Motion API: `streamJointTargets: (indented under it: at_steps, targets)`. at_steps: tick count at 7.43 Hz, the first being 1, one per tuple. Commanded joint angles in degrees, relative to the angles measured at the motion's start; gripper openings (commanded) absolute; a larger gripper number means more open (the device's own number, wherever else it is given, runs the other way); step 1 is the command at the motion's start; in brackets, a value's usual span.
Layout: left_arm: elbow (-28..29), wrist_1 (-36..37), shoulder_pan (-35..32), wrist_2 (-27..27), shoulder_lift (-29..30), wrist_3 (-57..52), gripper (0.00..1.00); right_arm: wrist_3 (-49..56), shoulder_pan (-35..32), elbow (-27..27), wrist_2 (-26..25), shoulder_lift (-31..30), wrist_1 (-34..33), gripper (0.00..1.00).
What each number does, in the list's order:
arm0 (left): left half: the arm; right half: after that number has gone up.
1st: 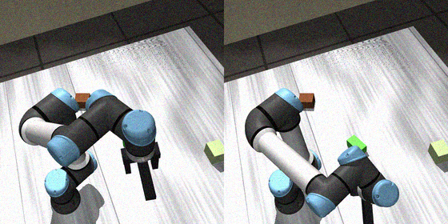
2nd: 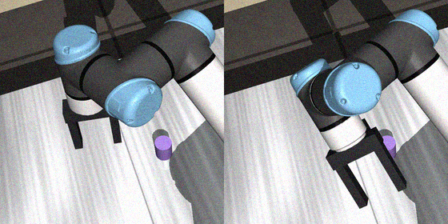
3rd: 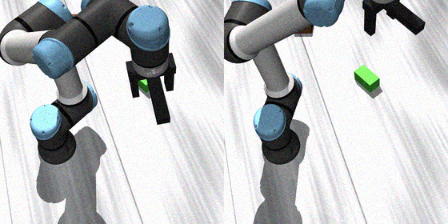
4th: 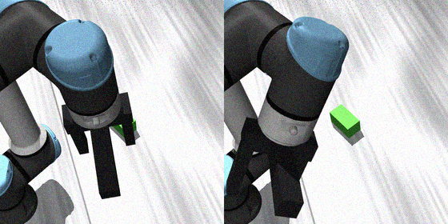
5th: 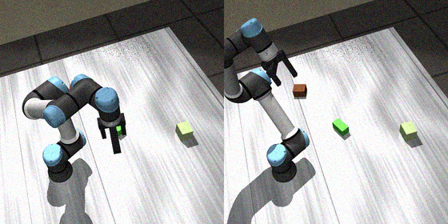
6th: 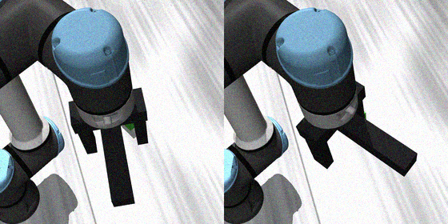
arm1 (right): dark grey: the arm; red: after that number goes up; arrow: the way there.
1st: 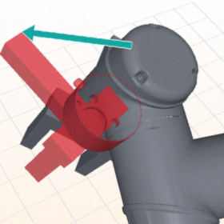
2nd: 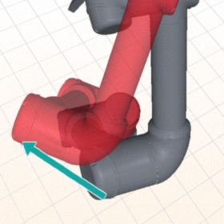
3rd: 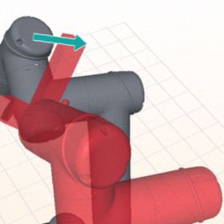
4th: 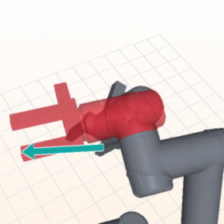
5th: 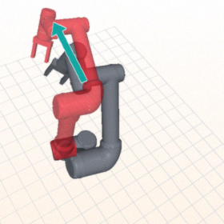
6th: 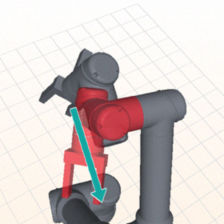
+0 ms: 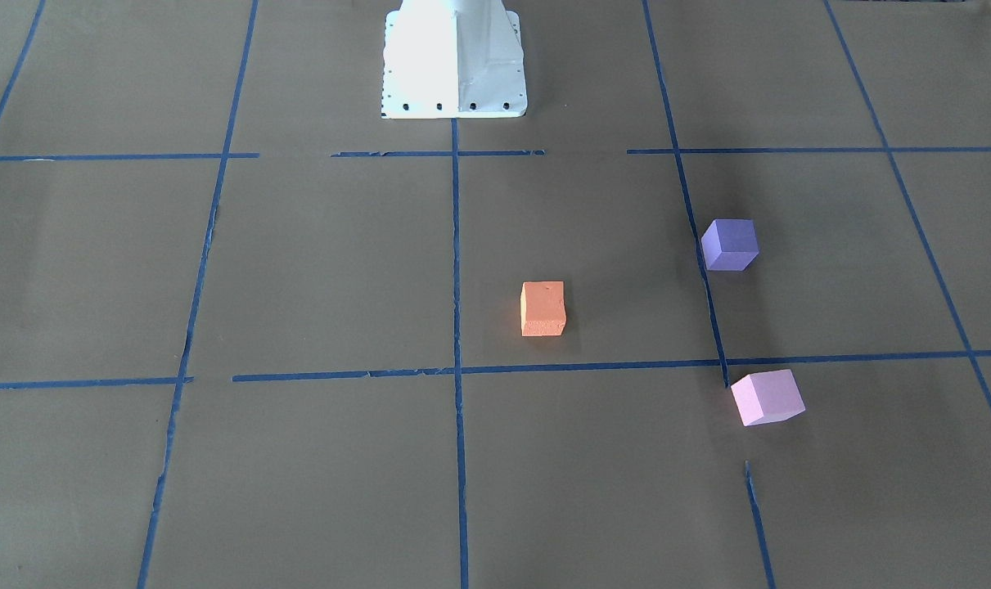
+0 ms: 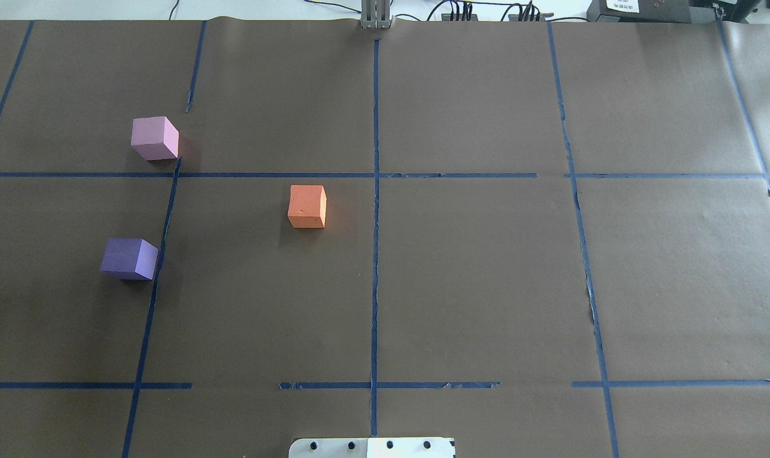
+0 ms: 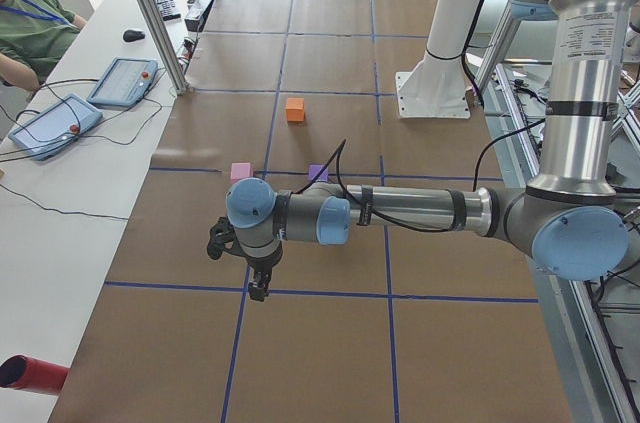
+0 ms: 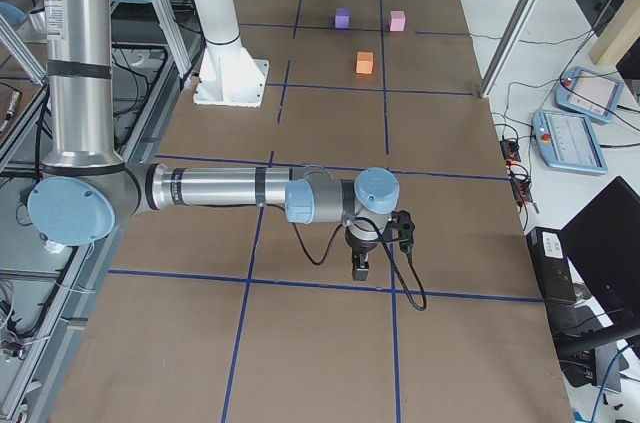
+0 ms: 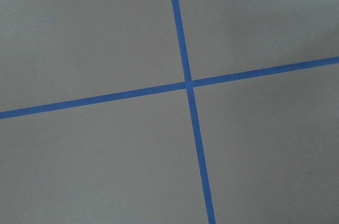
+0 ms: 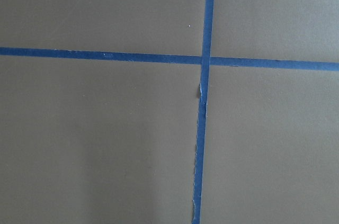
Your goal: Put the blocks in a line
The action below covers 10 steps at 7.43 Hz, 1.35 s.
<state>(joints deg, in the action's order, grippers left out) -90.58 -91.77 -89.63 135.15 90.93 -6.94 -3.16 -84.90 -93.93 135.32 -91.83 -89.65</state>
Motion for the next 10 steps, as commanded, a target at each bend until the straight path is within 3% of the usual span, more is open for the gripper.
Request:
streamJointTargets:
  at_steps: [1,4,7,9,10]
  targets:
    - [-0.30,-0.08,-0.19,0.12,-0.22,-0.09,1.00,0.00,0.00,0.06,-0.05,-0.02,0.00,1.00]
    - [-2.05,0.36,-0.11,-0.06,1.09,0.09,1.00,0.00,0.00,-0.03,-0.05,-0.02,0.00,1.00]
    - [-15.19,4.20,2.42,-0.15,2.84,13.49,1.00,0.00,0.00,-0.03,-0.05,-0.02,0.00,1.00]
    - [-21.03,8.17,7.61,-0.15,8.36,18.36,1.00,0.00,0.00,-0.03,0.03,0.07,0.00,1.00]
    - [-22.18,13.66,10.67,-0.15,14.04,19.59,1.00,0.00,0.00,-0.03,-0.05,0.07,0.00,1.00]
